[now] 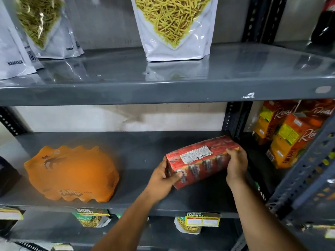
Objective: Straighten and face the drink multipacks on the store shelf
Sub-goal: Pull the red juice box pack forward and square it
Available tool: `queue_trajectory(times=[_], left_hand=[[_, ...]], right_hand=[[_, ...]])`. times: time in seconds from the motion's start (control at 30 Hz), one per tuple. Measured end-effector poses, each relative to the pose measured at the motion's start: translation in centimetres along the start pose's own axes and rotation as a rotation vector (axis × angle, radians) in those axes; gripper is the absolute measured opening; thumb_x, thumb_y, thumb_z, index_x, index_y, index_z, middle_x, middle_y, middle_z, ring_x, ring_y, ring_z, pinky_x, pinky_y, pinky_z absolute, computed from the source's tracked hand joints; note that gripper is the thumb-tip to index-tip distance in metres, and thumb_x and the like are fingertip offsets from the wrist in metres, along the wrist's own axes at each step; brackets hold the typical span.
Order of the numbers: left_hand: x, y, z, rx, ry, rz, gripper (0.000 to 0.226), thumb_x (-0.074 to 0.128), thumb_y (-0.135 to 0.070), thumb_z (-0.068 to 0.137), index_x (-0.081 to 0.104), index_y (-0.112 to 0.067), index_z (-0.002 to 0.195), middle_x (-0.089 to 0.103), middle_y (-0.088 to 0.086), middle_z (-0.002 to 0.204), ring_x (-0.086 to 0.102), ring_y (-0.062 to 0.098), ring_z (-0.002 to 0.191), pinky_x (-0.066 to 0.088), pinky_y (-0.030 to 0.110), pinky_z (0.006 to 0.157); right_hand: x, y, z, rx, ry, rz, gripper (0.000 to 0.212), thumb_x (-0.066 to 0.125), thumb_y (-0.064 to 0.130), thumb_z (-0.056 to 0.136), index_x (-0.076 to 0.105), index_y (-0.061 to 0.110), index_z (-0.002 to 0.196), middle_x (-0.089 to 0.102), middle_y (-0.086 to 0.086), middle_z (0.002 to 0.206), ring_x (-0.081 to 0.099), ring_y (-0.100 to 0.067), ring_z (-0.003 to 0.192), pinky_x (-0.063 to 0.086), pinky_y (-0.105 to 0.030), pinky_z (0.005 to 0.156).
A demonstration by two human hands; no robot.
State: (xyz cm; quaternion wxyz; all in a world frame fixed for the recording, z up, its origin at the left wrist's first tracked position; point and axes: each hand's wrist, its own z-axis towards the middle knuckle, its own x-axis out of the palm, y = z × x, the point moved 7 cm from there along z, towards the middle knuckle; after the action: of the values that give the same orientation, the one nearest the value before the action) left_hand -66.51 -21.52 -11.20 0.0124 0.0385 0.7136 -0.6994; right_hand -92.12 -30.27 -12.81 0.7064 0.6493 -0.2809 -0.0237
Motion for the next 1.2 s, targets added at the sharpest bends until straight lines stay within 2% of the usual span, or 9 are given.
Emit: queue_trajectory(times=[0.2,0.33,0.47,0.57,0.67,0.77,0.93,1.1,1.2], left_hand=[[-1.5,1.5,0.7,-0.033,0.024,-0.157,0.048,0.065,-0.001,0.088,0.054,-0.013,0.133,0.072,0.008,0.12,0.066,0.019,0.114,0.056,0.025,0.086],[-1.9,2.7,0.6,-0.031,-0.027,-0.247,0.047,0.068,-0.015,0.085,0.058,-0.01,0.13,0.071,0.011,0.121,0.067,0.022,0.113,0.056,0.025,0.086],[-1.6,3.5,0.2,-0.024,-0.078,-0.267,0.044,0.066,-0.023,0.085,0.062,-0.009,0.126,0.071,0.013,0.121,0.066,0.026,0.113,0.057,0.028,0.088],[-1.5,3.3,0.1,-0.018,-0.114,-0.275,0.037,0.06,-0.023,0.09,0.063,-0.009,0.124,0.072,0.012,0.118,0.068,0.025,0.111,0.057,0.032,0.088],[-1.0,3.5,0.0,-0.058,-0.115,-0.393,0.034,0.035,-0.022,0.103,0.066,-0.014,0.115,0.078,-0.001,0.104,0.072,0.009,0.097,0.058,0.021,0.078],[-1.2,3.6,-0.5,-0.099,-0.161,-0.455,0.047,0.025,-0.031,0.104,0.052,-0.008,0.135,0.067,0.003,0.125,0.059,0.013,0.12,0.041,0.027,0.104],[-1.2,4.1,-1.2,-0.112,-0.199,-0.473,0.054,0.024,-0.034,0.103,0.043,-0.002,0.142,0.055,0.012,0.14,0.049,0.022,0.132,0.033,0.031,0.108],[-1.4,4.3,-2.1,-0.106,-0.2,-0.444,0.057,0.025,-0.04,0.102,0.044,-0.003,0.142,0.055,0.01,0.14,0.051,0.018,0.129,0.032,0.03,0.11],[-1.4,4.4,-2.8,-0.108,-0.181,-0.425,0.06,0.024,-0.044,0.101,0.044,-0.006,0.143,0.057,0.006,0.139,0.051,0.015,0.129,0.032,0.03,0.11]], right_hand=[[-2.3,-0.1,-3.2,-0.054,-0.031,-0.073,0.044,0.067,0.021,0.086,0.054,0.013,0.126,0.062,-0.009,0.116,0.063,-0.018,0.096,0.05,-0.025,0.067],[-4.8,-1.2,-5.6,-0.043,-0.103,-0.232,0.045,0.04,0.035,0.101,0.053,0.006,0.132,0.058,-0.017,0.131,0.056,-0.025,0.113,0.042,-0.024,0.078],[-5.4,-1.1,-6.2,0.075,-0.058,-0.313,0.074,0.025,0.065,0.093,0.061,0.011,0.127,0.061,-0.008,0.124,0.054,-0.022,0.115,0.037,-0.031,0.091],[-5.5,-0.8,-5.7,0.101,-0.015,-0.367,0.073,0.02,0.063,0.096,0.062,0.012,0.126,0.062,-0.011,0.129,0.054,-0.026,0.122,0.041,-0.037,0.098],[-5.2,-0.3,-5.4,0.078,0.034,-0.382,0.07,0.015,0.059,0.098,0.065,0.014,0.119,0.067,-0.01,0.121,0.058,-0.025,0.117,0.041,-0.031,0.09],[-4.9,0.1,-5.2,0.089,0.079,-0.379,0.068,0.013,0.055,0.1,0.067,0.015,0.111,0.07,-0.01,0.112,0.063,-0.019,0.107,0.046,-0.029,0.085],[-5.4,-0.5,-5.5,0.117,0.107,-0.379,0.07,0.016,0.06,0.098,0.062,0.013,0.121,0.065,-0.014,0.125,0.056,-0.027,0.122,0.039,-0.05,0.109],[-5.9,0.1,-6.6,0.05,0.061,-0.382,0.069,0.023,0.058,0.098,0.063,0.001,0.091,0.068,-0.02,0.101,0.061,-0.031,0.099,0.045,-0.043,0.092],[-6.3,0.5,-7.2,0.007,0.047,-0.357,0.061,0.028,0.063,0.093,0.05,0.019,0.058,0.053,0.007,0.062,0.047,-0.012,0.063,0.035,-0.035,0.066]])
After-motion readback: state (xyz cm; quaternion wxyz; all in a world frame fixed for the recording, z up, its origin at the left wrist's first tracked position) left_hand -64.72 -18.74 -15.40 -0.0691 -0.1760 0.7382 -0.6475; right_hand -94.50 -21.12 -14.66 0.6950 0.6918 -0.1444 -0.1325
